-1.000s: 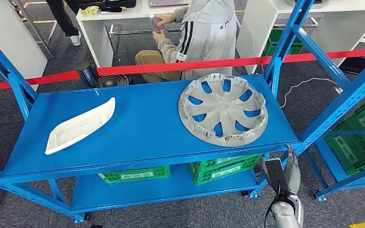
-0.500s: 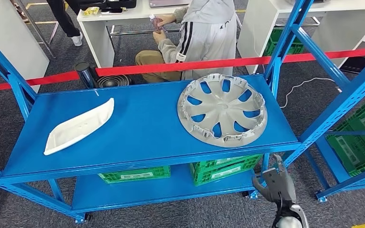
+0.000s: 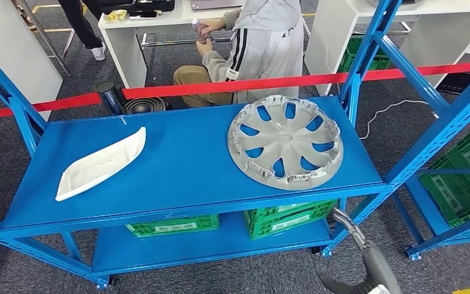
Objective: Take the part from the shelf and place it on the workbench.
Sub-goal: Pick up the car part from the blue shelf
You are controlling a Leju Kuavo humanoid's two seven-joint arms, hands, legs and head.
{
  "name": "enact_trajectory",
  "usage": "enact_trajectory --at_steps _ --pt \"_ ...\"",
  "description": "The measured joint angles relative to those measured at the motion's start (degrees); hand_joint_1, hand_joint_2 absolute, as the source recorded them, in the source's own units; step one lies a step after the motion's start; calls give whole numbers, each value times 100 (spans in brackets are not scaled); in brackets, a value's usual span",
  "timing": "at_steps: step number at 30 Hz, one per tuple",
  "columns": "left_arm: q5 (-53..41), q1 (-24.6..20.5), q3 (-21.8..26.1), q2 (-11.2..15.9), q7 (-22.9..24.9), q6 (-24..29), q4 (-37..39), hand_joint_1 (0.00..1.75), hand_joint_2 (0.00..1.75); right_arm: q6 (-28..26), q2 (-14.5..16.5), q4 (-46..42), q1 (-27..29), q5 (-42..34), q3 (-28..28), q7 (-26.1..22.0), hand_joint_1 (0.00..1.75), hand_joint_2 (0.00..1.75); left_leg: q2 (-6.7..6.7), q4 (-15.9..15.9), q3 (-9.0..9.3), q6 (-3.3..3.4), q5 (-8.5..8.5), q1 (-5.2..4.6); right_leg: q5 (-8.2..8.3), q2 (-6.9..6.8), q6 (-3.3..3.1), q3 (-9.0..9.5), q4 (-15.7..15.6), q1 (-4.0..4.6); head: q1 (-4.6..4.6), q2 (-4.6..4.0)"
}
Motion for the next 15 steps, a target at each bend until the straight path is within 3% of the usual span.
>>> enact_trajectory --at_steps 6,11,15 --pt "7 -9 68 -96 -70 -2 2 0 0 -478 -256 -607 -70 -70 202 -139 0 175 1 0 20 2 0 0 2 2 3 21 0 -1 -1 0" --pt "-18 -13 96 -185 29 -2 2 0 0 -1811 -590 -791 -312 531 565 -282 0 175 11 0 31 2 0 -2 5 11 6 27 0 -1 -1 0" --pt "-7 -9 120 -278 46 -8 3 0 0 -2831 -1114 -831 -657 1274 999 -61 0 175 8 1 35 2 1 -2 5 10 7 34 0 -1 -1 0"
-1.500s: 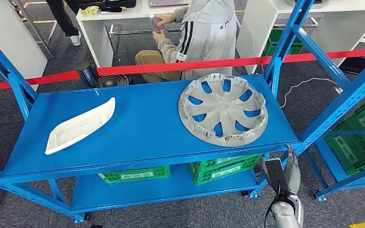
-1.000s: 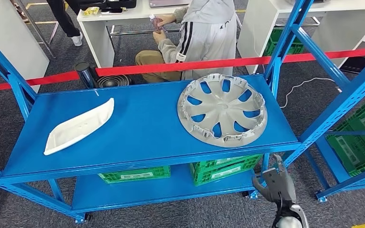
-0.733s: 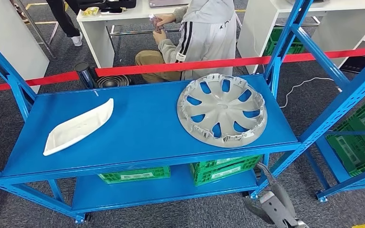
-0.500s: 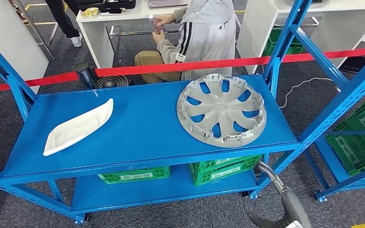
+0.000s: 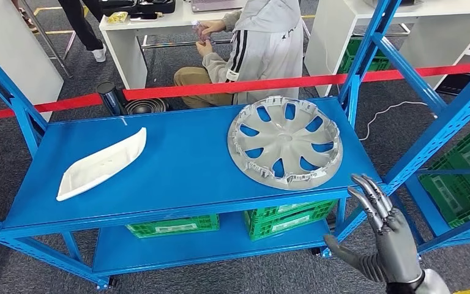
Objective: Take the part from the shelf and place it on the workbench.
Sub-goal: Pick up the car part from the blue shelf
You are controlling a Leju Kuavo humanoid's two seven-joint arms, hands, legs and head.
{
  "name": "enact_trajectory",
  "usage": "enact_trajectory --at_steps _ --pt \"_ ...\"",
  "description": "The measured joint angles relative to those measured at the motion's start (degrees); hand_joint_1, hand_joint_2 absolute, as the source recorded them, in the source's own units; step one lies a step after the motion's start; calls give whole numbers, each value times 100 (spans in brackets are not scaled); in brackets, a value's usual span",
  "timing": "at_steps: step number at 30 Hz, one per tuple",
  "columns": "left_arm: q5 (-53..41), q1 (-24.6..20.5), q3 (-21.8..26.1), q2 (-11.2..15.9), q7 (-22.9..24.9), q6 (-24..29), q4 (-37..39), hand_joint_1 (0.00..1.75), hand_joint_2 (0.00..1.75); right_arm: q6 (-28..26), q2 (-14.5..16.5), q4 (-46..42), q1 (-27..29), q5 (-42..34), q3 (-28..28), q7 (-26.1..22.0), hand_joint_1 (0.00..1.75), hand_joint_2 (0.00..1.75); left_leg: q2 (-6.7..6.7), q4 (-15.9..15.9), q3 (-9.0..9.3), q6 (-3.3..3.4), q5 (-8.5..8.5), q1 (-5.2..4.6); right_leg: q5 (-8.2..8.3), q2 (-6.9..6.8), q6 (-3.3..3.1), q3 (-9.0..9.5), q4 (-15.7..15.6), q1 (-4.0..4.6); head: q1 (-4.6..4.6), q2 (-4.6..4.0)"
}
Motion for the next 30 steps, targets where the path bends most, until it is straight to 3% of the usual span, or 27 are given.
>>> enact_trajectory --at_steps 4,7,11,17,25,30 --pt "-6 8 13 -89 -34 -13 2 0 0 -493 -563 44 -462 944 418 449 0 175 2 0 1 0 0 -2 3 1 4 3 0 0 0 0" --pt "-48 -6 14 -116 -21 -33 5 0 0 -572 -1107 234 -1150 1363 790 959 0 175 12 1 9 3 2 -2 10 19 13 4 0 -2 -1 0" --pt "-56 -4 15 -120 -47 -57 6 0 0 -732 -1624 531 -1760 1757 1260 1154 0 175 -4 2 12 9 6 -1 12 5 17 15 0 -1 4 0" --pt "-75 8 16 -114 -107 -93 6 0 0 -639 -1842 921 -2274 2403 2063 1377 0 175 -8 1 13 8 6 0 7 0 12 14 0 0 3 0" --pt "-151 1 16 -96 -108 -112 6 0 0 -597 -2016 1255 -2525 2717 2540 1454 0 175 -9 0 12 6 4 -1 6 -2 12 14 0 0 3 0" --pt "-236 -65 16 -99 -67 -164 6 0 0 -516 -2053 2014 -3019 2705 3057 1523 0 175 -2 -1 14 5 6 -1 7 2 12 17 1 2 4 0"
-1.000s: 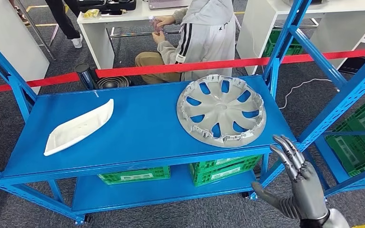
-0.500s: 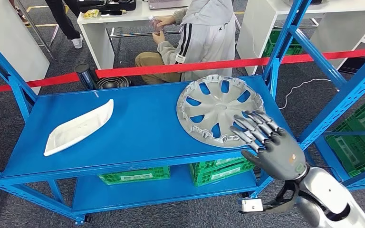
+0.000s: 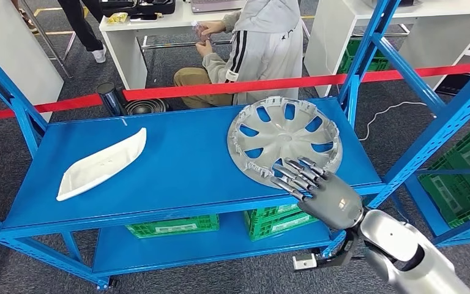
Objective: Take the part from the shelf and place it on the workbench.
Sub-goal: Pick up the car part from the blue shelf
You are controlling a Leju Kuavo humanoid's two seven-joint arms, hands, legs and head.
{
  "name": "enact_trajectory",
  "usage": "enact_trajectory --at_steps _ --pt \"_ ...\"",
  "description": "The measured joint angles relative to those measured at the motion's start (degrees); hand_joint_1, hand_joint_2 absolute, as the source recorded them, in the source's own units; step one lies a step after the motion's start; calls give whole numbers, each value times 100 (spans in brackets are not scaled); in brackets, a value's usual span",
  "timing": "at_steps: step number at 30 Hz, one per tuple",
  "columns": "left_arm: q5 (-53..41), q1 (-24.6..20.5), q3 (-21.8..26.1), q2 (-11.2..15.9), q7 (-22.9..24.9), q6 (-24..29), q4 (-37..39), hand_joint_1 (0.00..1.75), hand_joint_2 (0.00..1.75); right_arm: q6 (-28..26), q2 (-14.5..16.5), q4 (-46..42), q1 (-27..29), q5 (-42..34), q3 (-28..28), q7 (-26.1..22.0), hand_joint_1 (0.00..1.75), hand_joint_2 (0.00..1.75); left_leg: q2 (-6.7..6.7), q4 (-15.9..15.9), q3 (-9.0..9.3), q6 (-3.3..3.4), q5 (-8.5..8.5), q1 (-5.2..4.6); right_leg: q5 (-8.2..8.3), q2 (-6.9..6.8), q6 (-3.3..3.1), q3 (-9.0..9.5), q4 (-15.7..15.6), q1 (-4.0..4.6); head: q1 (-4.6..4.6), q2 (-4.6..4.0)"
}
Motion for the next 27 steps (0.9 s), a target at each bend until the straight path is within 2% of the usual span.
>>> enact_trajectory --at_steps 4,8,16,23,27 --pt "-33 -40 0 -5 50 -3 2 0 0 111 329 992 -660 -108 517 98 0 175 2 0 8 -3 6 3 5 5 0 3 2 1 -1 0" --pt "-72 -58 -2 -5 61 -12 1 0 0 82 665 1816 -999 -208 885 243 0 175 -20 0 6 -2 10 3 4 -17 -4 6 2 1 0 0" --pt "-86 -68 -7 -5 84 -55 1 0 0 3 1050 2735 -1190 -187 1142 388 0 175 -18 -2 1 -5 6 2 -1 -17 -4 3 2 2 -1 0" --pt "-172 -86 -38 -28 142 -93 2 0 0 -178 1843 4113 -1717 -118 1267 766 0 175 -13 -3 6 -8 10 10 0 -9 -5 3 4 7 -1 0" --pt "-143 -73 -46 -24 160 -93 1 0 0 -272 2098 4629 -1962 -210 1276 855 0 175 -14 -3 5 -8 11 10 1 -9 -6 4 4 7 0 0"
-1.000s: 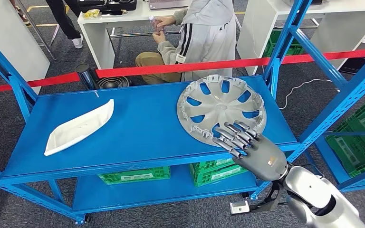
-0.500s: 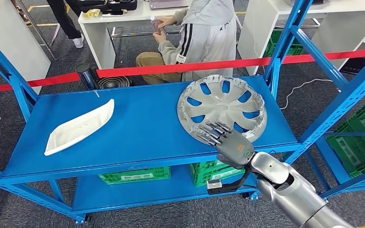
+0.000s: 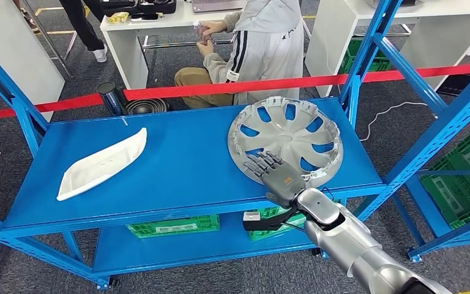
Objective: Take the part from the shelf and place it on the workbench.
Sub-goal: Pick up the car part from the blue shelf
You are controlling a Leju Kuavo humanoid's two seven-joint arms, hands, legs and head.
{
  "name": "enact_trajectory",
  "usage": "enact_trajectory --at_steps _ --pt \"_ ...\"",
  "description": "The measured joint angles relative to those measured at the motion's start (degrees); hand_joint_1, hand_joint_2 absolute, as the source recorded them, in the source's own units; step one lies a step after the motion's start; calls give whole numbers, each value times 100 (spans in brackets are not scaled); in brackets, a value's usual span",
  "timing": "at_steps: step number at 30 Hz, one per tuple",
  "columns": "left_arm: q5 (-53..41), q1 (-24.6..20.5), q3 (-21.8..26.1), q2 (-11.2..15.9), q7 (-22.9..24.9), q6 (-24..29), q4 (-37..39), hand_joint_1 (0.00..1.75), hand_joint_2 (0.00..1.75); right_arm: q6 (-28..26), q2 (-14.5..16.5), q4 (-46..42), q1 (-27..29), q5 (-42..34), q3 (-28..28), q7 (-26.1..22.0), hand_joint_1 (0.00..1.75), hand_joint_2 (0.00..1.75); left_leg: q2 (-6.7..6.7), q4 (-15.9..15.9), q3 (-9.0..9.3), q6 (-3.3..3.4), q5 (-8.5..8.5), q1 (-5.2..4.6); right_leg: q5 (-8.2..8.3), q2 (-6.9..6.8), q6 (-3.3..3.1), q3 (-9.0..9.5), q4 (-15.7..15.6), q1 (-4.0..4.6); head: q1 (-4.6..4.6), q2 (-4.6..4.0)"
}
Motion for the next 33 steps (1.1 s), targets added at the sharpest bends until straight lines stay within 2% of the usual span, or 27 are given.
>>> enact_trajectory --at_steps 7,12,23,33 --pt "94 42 2 5 -57 -17 0 0 0 -307 286 420 -132 -19 -178 370 0 175 0 0 -2 0 -1 -1 0 -1 0 -3 0 -1 -1 0" --pt "140 79 2 5 -94 -17 1 0 0 -143 405 438 -96 242 -463 746 0 175 -1 0 -2 0 0 -1 0 -1 0 -4 0 -1 -1 0" --pt "178 148 6 15 -72 -17 1 0 0 260 384 218 43 315 -1080 971 0 175 1 1 -2 0 -1 -3 0 0 0 -6 -1 -5 0 0" --pt "177 177 7 29 -72 -17 1 0 0 282 338 72 117 322 -1229 976 0 175 1 1 -2 0 -1 -2 0 0 0 -7 0 -4 0 0"
